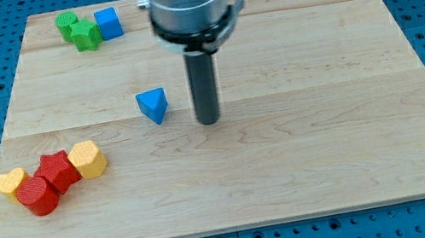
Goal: Drag the blue triangle into the group of blocks
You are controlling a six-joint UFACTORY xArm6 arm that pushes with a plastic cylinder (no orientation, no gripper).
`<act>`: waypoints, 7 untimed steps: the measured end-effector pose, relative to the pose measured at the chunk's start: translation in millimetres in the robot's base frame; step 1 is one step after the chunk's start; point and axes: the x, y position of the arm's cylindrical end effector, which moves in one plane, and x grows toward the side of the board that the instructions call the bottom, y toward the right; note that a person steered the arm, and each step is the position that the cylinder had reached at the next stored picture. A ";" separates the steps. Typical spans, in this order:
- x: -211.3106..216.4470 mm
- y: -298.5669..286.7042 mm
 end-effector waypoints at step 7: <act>-128.6 -61.9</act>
